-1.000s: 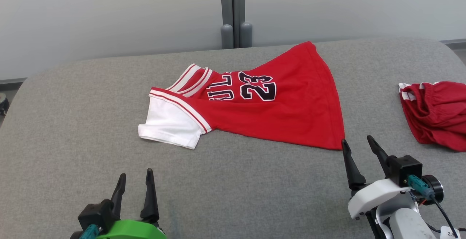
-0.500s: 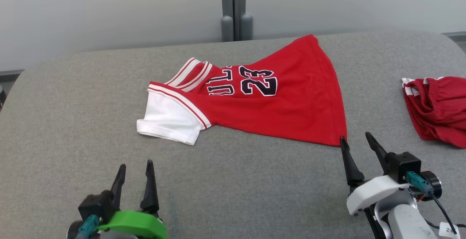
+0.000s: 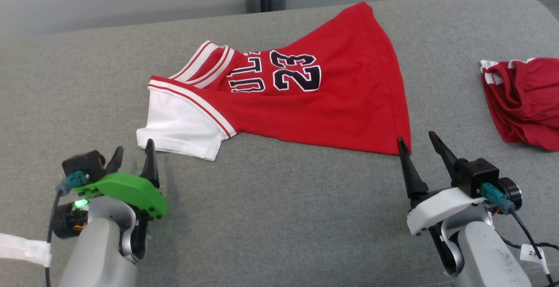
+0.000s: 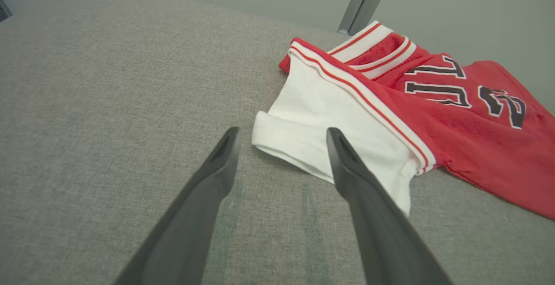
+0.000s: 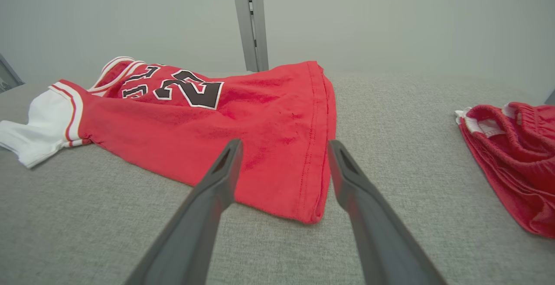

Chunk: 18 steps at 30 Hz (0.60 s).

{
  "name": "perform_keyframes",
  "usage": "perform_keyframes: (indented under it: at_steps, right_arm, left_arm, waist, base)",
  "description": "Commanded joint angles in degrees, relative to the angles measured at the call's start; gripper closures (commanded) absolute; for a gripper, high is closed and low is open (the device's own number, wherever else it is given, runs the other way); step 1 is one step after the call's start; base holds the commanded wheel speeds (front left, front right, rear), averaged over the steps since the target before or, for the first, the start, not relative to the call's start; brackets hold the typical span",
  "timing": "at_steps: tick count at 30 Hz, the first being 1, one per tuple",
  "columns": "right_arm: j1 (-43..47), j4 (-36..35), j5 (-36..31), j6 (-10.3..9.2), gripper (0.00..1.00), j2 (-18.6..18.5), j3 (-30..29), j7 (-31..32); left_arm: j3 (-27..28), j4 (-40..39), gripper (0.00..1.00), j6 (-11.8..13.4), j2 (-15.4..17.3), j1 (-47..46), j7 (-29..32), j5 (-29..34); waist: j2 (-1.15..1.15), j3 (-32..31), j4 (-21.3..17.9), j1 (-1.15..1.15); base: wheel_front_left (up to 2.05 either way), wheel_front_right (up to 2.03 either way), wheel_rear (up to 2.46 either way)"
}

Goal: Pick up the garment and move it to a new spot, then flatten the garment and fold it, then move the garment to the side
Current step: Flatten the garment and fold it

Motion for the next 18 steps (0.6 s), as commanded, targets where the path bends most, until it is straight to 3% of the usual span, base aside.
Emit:
perform_keyframes:
  at_steps: [1,5,17,18]
  right_arm:
    - [-0.72,-0.24,-0.06,-0.09,0.0,-0.17,0.08,-0.26]
    - [-1.65,-0.53,-0.33,-0.09,0.0,-0.18,-0.29,-0.26]
    - [-2.39,0.02,-0.95,-0.09,0.0,-0.17,-0.68,-0.27]
    - [-2.41,0.18,-0.97,-0.09,0.0,-0.17,-0.68,-0.26]
  left_arm:
    - [0.82,1.47,0.0,0.71,0.81,-2.12,0.66,-0.64]
    - [2.92,5.71,0.0,2.03,1.18,-5.83,1.51,-2.42]
    - [0.87,13.77,0.0,0.23,2.57,-10.55,2.94,-2.09]
    - [0.62,13.93,0.21,0.05,2.43,-10.75,2.86,-2.1]
  waist:
    - [0.0,2.82,-2.14,0.0]
    - [0.0,4.62,-3.12,0.0]
    - [0.0,6.38,-4.08,0.0]
    - [0.0,6.37,-4.02,0.0]
  base:
    - [0.0,0.0,0.0]
    - [0.0,0.0,0.0]
    - [0.0,0.0,0.0]
    - [0.0,0.0,0.0]
